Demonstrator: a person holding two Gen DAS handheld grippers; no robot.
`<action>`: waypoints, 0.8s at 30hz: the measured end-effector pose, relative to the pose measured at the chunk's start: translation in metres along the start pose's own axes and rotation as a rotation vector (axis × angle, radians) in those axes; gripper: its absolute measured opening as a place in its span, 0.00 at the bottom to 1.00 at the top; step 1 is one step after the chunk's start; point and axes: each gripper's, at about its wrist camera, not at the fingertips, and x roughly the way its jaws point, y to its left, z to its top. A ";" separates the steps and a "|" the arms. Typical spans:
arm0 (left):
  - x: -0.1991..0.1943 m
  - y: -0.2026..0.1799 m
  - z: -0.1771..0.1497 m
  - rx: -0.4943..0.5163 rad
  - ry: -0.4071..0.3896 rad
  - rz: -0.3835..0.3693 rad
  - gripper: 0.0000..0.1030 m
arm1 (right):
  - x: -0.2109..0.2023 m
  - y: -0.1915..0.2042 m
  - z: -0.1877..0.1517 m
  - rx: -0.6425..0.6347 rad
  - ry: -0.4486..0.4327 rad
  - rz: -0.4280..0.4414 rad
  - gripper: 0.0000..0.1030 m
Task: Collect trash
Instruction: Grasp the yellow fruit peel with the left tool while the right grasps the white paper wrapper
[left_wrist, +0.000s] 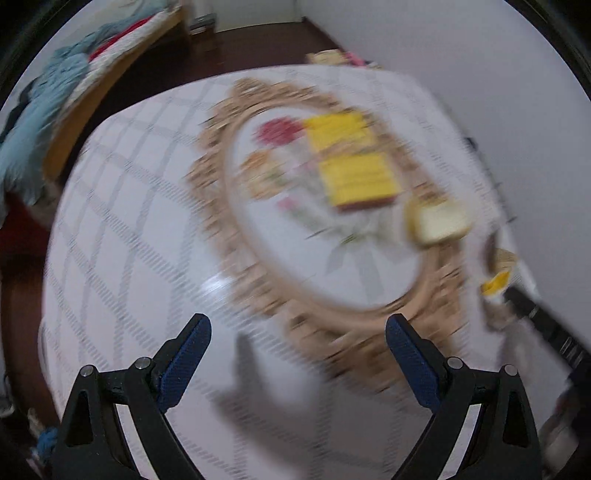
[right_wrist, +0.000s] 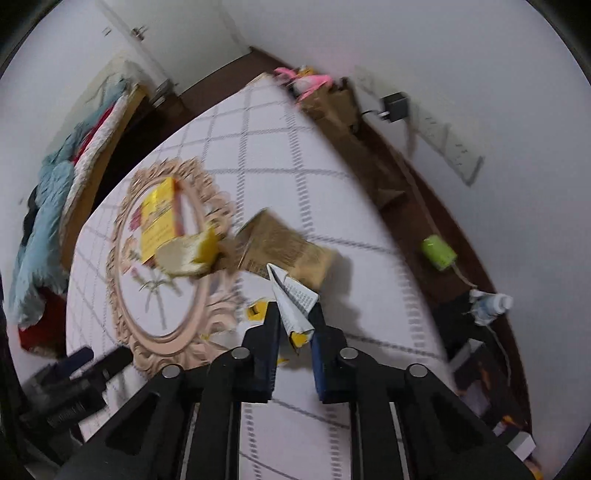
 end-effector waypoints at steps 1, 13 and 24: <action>0.001 -0.010 0.007 0.012 0.001 -0.018 0.93 | -0.002 -0.006 0.002 0.017 -0.004 -0.003 0.13; 0.043 -0.090 0.053 0.218 0.017 -0.049 0.50 | -0.007 -0.030 0.012 0.054 0.019 -0.005 0.13; 0.015 -0.071 0.037 0.267 -0.075 -0.020 0.28 | -0.012 -0.019 0.001 0.029 0.024 0.006 0.11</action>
